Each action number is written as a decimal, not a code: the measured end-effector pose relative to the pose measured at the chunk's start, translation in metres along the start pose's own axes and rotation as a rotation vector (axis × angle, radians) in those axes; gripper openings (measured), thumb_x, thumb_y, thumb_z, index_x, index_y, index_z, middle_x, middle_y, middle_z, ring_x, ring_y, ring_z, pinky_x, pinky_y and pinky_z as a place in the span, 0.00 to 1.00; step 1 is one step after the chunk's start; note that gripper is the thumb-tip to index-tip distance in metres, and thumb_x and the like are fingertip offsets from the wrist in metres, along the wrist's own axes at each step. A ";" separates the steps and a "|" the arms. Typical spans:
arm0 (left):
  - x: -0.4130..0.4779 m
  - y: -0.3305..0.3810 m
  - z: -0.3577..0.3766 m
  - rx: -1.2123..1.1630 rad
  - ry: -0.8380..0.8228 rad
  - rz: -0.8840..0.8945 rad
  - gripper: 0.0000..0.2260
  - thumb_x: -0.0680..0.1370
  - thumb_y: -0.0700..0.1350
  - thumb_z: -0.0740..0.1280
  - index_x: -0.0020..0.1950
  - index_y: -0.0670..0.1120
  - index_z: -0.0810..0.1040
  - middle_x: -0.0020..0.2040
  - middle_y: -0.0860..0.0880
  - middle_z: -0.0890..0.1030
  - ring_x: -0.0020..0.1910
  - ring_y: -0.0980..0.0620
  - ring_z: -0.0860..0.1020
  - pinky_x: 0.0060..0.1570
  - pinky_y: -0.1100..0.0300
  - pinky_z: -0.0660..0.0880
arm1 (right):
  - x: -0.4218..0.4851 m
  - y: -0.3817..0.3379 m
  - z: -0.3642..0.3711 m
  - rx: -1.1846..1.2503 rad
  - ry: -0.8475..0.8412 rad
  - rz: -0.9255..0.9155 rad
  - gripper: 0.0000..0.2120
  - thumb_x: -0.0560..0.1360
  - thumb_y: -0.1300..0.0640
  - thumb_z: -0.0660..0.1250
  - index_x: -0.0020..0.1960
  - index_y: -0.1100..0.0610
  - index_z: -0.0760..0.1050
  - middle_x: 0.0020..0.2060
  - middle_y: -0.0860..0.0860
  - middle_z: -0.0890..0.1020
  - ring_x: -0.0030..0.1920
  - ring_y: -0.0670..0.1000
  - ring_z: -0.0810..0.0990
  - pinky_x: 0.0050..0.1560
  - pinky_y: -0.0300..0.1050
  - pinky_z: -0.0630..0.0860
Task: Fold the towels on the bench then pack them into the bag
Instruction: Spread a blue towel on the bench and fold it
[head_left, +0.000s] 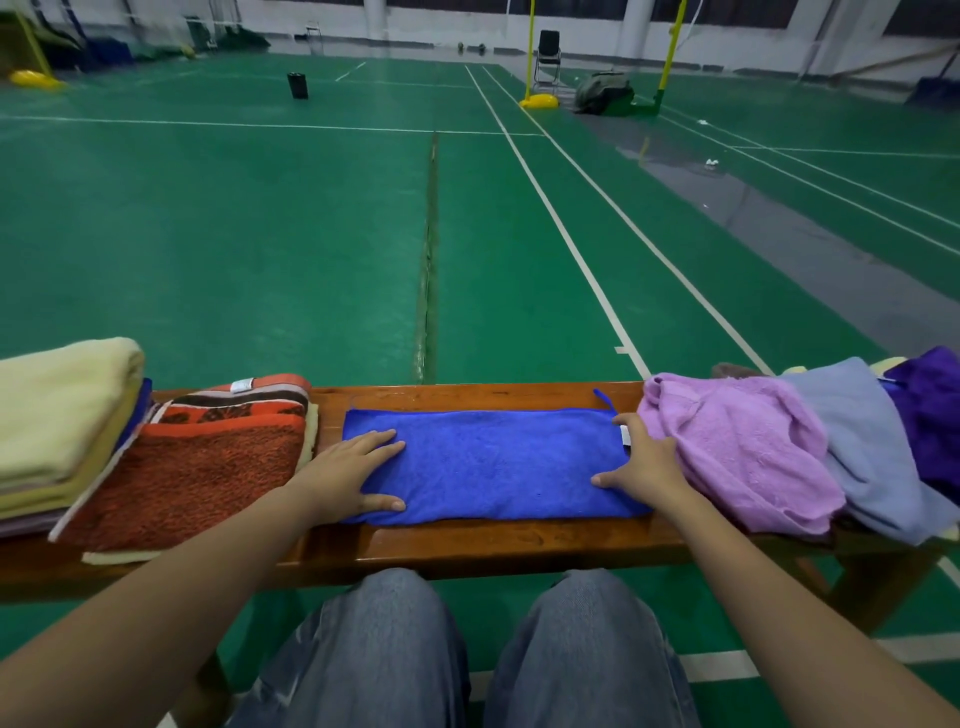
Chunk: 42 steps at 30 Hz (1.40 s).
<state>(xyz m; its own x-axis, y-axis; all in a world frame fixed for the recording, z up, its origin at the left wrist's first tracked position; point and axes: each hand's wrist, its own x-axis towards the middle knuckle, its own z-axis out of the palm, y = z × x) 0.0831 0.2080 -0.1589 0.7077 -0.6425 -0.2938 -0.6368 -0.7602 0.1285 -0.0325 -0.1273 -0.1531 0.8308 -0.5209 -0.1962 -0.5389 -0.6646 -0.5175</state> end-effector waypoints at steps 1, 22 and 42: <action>-0.001 0.001 0.000 -0.003 0.003 -0.002 0.67 0.44 0.84 0.32 0.78 0.51 0.50 0.78 0.51 0.49 0.76 0.51 0.51 0.73 0.57 0.50 | 0.001 -0.001 0.002 0.032 -0.023 0.000 0.33 0.64 0.57 0.78 0.63 0.50 0.64 0.61 0.61 0.68 0.56 0.58 0.70 0.56 0.47 0.69; -0.009 -0.005 -0.022 0.236 -0.065 -0.019 0.47 0.66 0.74 0.59 0.77 0.50 0.52 0.77 0.51 0.55 0.76 0.50 0.52 0.73 0.47 0.43 | -0.015 -0.056 -0.018 0.408 0.101 -0.071 0.31 0.67 0.73 0.66 0.69 0.63 0.68 0.69 0.58 0.66 0.65 0.55 0.68 0.61 0.42 0.67; -0.029 -0.050 -0.004 -0.069 0.360 -0.037 0.24 0.77 0.40 0.59 0.73 0.45 0.63 0.69 0.49 0.71 0.69 0.50 0.67 0.72 0.57 0.51 | -0.070 -0.221 0.136 -0.160 -0.239 -0.490 0.23 0.72 0.66 0.62 0.67 0.64 0.63 0.72 0.55 0.56 0.58 0.61 0.74 0.45 0.48 0.71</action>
<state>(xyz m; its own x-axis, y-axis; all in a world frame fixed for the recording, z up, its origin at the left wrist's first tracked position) 0.0957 0.2640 -0.1531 0.7998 -0.5981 0.0507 -0.5955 -0.7802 0.1916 0.0473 0.1292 -0.1385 0.9875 -0.0080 -0.1574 -0.0815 -0.8806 -0.4667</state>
